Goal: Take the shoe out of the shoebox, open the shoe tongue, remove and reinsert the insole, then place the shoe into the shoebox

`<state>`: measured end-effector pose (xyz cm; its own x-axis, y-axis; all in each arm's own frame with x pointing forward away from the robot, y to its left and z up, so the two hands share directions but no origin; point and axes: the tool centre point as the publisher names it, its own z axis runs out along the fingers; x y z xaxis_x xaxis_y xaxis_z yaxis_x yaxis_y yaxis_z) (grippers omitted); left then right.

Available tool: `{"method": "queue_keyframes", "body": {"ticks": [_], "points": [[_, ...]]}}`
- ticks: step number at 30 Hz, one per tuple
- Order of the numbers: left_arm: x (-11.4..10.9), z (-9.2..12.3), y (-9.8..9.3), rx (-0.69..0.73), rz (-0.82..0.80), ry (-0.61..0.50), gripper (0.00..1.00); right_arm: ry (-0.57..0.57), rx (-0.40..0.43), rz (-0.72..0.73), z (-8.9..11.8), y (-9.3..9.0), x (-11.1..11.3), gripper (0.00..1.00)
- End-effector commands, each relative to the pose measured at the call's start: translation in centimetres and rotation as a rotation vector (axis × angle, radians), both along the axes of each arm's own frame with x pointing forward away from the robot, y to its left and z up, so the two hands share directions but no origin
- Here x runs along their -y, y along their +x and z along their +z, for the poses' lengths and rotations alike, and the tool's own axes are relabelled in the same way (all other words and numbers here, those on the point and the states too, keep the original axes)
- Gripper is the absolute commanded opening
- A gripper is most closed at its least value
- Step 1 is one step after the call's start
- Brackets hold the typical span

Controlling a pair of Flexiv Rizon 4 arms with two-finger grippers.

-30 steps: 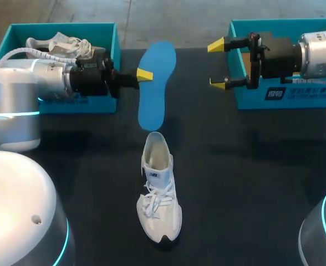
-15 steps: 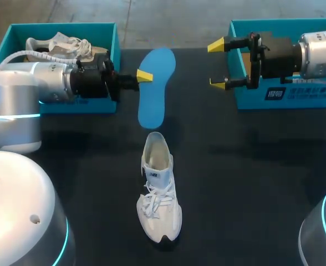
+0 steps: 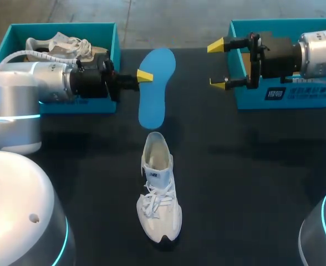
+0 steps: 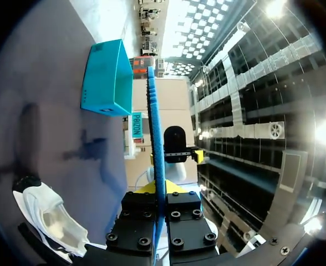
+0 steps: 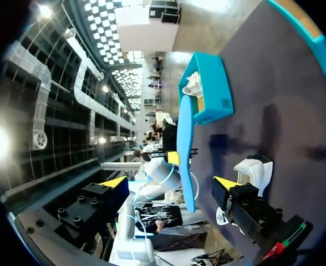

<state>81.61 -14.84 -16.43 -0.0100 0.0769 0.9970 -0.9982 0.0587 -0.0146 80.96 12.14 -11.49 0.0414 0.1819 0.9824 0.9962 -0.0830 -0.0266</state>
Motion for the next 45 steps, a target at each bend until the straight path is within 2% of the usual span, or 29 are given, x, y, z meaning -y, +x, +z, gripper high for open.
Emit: {"method": "queue_keyframes", "body": {"ticks": [1,9,20,27,35,42,45], "points": [[0.0,0.1,-0.1,0.0,0.002,0.004,0.0,-0.173,-0.017,0.013,3.0,0.3,-0.7,1.0],[0.0,0.1,-0.1,0.0,0.002,0.004,0.0,-0.419,-0.039,0.015,6.5,0.5,-2.6,1.0],[0.0,0.1,-0.1,0.0,0.002,0.004,0.0,-0.794,-0.063,-0.038,9.0,0.8,-4.3,1.0],[0.0,0.1,-0.1,0.0,0.002,0.004,0.0,-0.952,-0.06,-0.012,9.5,1.2,-6.4,1.0],[0.0,0.1,-0.1,0.0,0.002,0.004,0.0,-1.147,-0.1,0.024,10.1,1.3,-9.0,1.0],[0.0,0.1,-0.1,0.0,0.002,0.004,0.0,-1.27,-0.096,0.0,10.2,1.0,-10.5,1.0],[0.0,0.1,-0.1,0.0,0.002,0.004,0.0,-1.29,-0.084,-0.021,9.9,0.8,-11.2,1.0]]}}
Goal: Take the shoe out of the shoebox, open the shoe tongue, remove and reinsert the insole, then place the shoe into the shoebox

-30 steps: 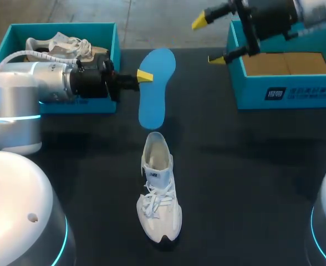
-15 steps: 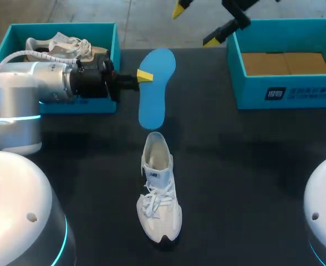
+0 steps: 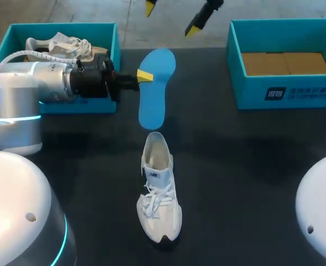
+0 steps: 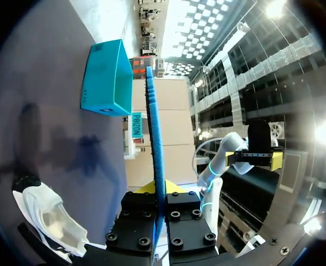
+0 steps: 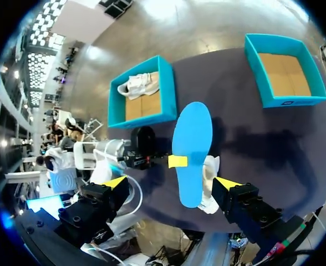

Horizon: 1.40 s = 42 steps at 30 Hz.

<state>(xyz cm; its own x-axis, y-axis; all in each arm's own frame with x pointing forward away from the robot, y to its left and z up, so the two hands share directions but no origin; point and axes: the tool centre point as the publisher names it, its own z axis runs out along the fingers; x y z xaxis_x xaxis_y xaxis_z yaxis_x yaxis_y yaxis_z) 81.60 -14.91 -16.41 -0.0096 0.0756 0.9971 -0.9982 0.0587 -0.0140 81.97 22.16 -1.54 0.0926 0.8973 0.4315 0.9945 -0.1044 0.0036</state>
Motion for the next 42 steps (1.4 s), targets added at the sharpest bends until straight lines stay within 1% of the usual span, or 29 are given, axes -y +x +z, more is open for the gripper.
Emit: {"method": "queue_keyframes", "body": {"ticks": [1,9,15,20,22,23,25,26,27,30,32,34,38,42], "points": [[-0.1,0.1,-0.1,0.0,0.002,0.002,0.0,-0.352,-0.015,-0.015,-0.2,-0.3,-1.3,1.0],[-0.1,0.1,-0.1,0.0,0.002,0.002,0.0,-0.333,-0.005,-0.017,-1.1,-0.6,-1.7,1.0],[-0.1,0.1,-0.1,0.0,0.002,0.002,0.0,-0.319,0.001,-0.014,-1.3,-0.8,-1.8,1.0],[-0.1,0.1,-0.1,0.0,0.002,0.002,0.0,-0.316,0.017,-0.016,-1.5,-0.9,-2.0,1.0],[-0.1,0.1,-0.1,0.0,0.002,0.002,0.0,-0.296,0.031,-0.016,-1.6,-1.0,-2.0,1.0],[-0.1,0.1,-0.1,0.0,0.002,0.002,0.0,-0.278,0.035,-0.017,-1.7,-1.1,-2.0,1.0],[-0.1,0.1,-0.1,0.0,0.002,0.002,0.0,-0.193,0.05,-0.008,-1.8,-1.1,-1.8,1.0],[-0.1,0.1,-0.1,0.0,0.002,0.002,0.0,-0.176,0.05,-0.01,-1.8,-1.1,-1.7,1.0],[-0.1,0.1,-0.1,0.0,0.002,0.002,0.0,-0.119,0.055,-0.003,-1.9,-1.1,-1.5,1.0],[-0.1,0.1,-0.1,0.0,0.002,0.002,0.0,-0.023,0.068,-0.006,-2.0,-1.2,-0.8,1.0],[-0.1,0.1,-0.1,0.0,0.002,0.002,0.0,0.063,0.081,-0.01,-2.1,-1.3,-0.1,1.0],[-0.1,0.1,-0.1,0.0,0.002,0.002,0.0,0.097,0.083,-0.015,-2.2,-1.3,0.4,1.0],[-0.1,0.1,-0.1,0.0,0.002,0.002,0.0,0.21,0.101,-0.019,-2.5,-1.5,1.5,1.0],[-0.1,0.1,-0.1,0.0,0.002,0.002,0.0,0.291,0.095,-0.011,-2.8,-1.6,2.1,1.0]]}}
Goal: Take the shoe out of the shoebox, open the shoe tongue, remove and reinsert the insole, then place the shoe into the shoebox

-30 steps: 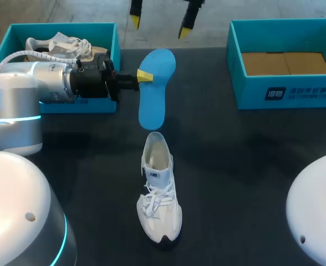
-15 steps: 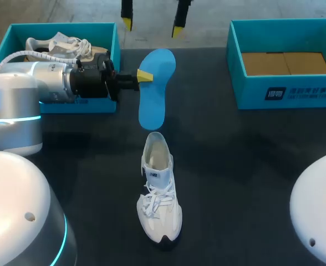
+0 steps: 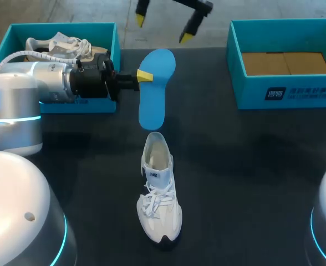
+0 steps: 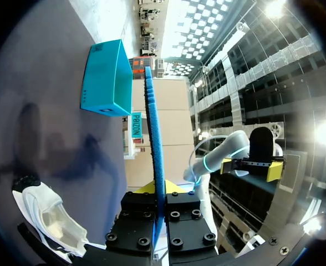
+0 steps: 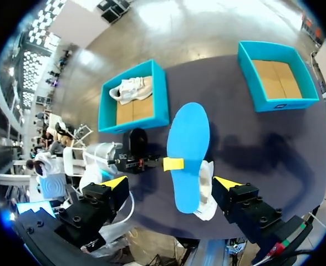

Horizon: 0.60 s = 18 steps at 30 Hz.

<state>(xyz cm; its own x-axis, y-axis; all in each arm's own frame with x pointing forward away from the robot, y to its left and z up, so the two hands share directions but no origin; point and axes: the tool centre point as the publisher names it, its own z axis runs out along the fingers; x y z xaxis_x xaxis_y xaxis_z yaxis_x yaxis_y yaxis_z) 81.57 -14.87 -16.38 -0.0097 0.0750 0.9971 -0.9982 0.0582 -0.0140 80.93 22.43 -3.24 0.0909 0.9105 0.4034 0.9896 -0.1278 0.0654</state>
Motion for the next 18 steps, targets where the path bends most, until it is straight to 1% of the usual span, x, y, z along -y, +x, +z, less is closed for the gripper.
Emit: {"method": "queue_keyframes", "body": {"ticks": [1,4,8,9,11,18], "points": [[0.0,0.0,-0.1,0.0,0.001,0.002,0.0,0.366,0.042,0.035,-1.3,-0.5,2.6,1.0],[0.0,0.0,-0.1,0.0,0.001,0.002,0.0,0.452,0.052,0.044,-1.6,-0.5,3.2,1.0],[0.0,0.0,-0.1,0.0,0.001,0.002,0.0,0.489,0.045,0.04,-1.9,-0.5,3.6,1.0],[0.0,0.0,-0.1,0.0,0.001,0.002,0.0,0.533,0.053,0.042,-2.0,-0.5,3.8,1.0],[0.0,0.0,-0.1,0.0,0.001,0.002,0.0,0.546,0.05,0.034,-2.2,-0.5,4.0,1.0],[0.0,0.0,-0.1,0.0,0.001,0.002,0.0,0.702,0.083,0.05,-3.1,-0.5,5.0,1.0]]}}
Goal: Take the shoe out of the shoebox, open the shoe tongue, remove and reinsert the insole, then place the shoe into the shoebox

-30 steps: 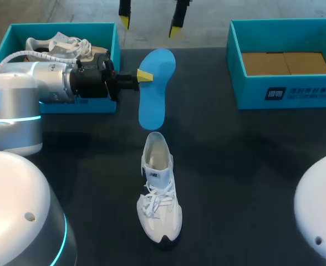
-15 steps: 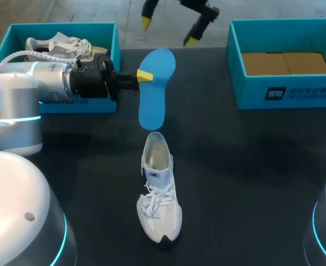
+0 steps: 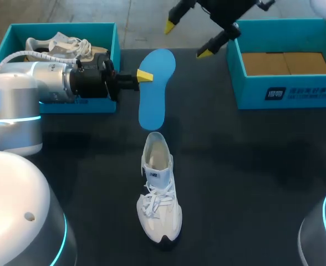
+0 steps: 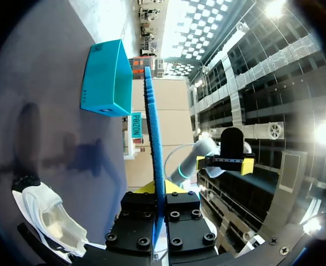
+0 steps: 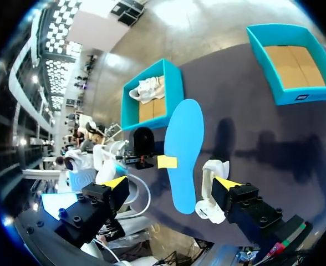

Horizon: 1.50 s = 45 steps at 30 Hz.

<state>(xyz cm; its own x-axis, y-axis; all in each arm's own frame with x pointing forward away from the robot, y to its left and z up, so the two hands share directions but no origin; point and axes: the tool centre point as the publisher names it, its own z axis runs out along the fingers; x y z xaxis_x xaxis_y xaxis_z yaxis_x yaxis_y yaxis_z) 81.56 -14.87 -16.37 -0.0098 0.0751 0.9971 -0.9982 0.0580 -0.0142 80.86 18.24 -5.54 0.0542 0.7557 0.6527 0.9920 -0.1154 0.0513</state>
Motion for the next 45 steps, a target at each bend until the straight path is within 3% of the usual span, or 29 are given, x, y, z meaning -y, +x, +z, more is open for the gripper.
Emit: {"method": "queue_keyframes", "body": {"ticks": [1,20,45], "points": [[0.0,0.0,-0.1,0.0,0.001,0.002,0.0,0.44,0.067,0.021,-1.0,-0.4,0.9,1.0],[0.0,0.0,-0.1,0.0,0.001,0.002,0.0,0.725,0.123,-0.005,-3.7,-1.1,1.7,1.0],[0.0,0.0,-0.1,0.0,0.001,0.002,0.0,0.774,0.1,-0.037,-6.4,-2.0,1.7,1.0]]}}
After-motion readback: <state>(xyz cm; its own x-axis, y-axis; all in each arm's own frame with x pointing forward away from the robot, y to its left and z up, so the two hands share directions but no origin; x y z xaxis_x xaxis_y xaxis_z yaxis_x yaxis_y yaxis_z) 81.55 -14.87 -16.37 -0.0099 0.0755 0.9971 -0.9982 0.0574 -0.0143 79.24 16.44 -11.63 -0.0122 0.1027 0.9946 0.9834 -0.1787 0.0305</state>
